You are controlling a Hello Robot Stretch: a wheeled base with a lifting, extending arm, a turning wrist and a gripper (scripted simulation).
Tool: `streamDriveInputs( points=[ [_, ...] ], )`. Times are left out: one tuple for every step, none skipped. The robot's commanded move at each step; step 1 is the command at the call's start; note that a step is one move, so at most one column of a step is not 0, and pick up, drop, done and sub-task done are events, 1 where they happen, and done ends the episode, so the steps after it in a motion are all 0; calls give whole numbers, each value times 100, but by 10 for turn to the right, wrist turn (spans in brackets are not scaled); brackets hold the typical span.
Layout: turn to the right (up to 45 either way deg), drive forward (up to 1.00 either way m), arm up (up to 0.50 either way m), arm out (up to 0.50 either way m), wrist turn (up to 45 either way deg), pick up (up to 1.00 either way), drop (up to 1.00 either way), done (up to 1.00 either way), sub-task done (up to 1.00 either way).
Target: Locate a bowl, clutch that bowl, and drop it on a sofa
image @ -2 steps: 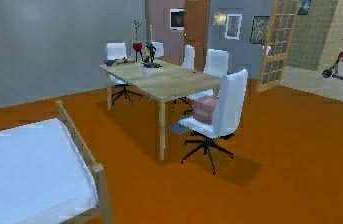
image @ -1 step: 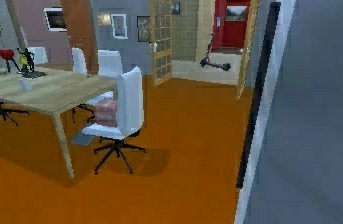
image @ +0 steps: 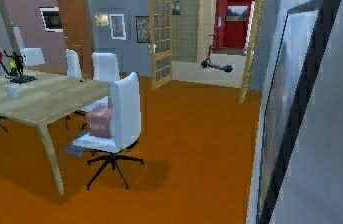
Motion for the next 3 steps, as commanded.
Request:
streamDriveInputs(
  points=[
    [-420, 0, 0, 0, 0, 0, 0, 0, 0],
    [0, 80, 0, 0, 0, 0, 0, 0, 0],
    [-210, 0, 0, 0, 0, 0, 0, 0, 0]
  ],
)
